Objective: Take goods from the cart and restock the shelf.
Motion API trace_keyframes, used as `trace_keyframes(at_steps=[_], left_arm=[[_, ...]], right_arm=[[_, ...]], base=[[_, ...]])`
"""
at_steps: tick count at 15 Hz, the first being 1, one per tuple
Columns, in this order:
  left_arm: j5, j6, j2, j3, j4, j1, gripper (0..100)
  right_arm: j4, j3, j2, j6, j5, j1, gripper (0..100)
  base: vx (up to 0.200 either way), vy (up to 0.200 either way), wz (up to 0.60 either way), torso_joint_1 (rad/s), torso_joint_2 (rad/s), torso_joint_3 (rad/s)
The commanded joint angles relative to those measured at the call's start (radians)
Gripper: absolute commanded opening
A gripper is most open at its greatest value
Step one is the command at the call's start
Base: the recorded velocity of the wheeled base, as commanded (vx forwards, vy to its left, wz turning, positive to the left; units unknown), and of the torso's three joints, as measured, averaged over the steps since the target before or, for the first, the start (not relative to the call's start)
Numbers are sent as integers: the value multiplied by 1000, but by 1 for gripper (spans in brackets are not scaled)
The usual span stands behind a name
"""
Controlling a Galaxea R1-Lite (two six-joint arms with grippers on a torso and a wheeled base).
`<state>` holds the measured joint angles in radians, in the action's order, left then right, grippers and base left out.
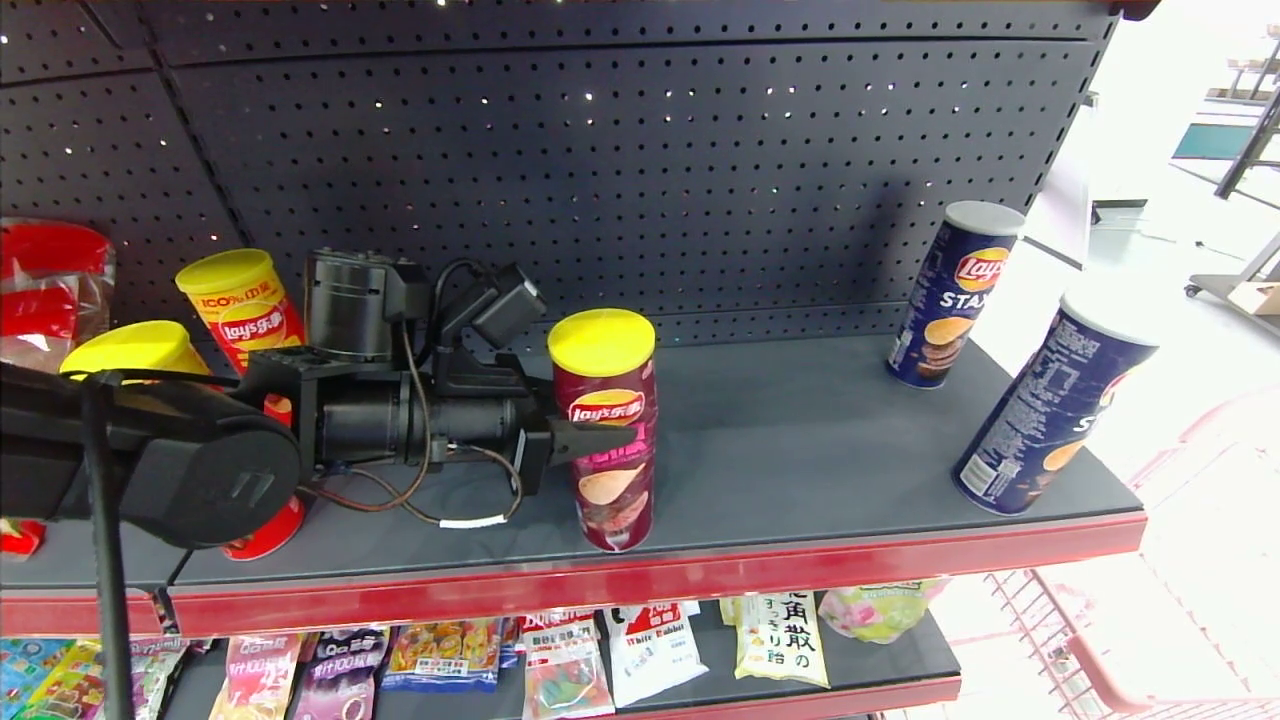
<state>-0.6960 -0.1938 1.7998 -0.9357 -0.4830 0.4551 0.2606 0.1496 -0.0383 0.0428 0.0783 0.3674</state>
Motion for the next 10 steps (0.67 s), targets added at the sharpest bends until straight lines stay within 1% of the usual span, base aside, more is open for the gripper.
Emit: trace_keyframes(at_steps=[1,6,9,10], left_arm=[[0,5,0,0,-3,4,0],[1,7,4,3,-6,2,0],[4,2,9,3,-9,2,0],[6,1,9,3,-9,2,100]], right_arm=[[0,1,-2,0,0,1,0],[0,1,0,2,0,1,0],[0,1,0,0,1,1,0],[0,1,0,0,1,1,0]], base=[[0,0,0,0,0,0],[0,0,0,0,0,0],[0,0,0,0,0,0],[0,0,0,0,0,0]])
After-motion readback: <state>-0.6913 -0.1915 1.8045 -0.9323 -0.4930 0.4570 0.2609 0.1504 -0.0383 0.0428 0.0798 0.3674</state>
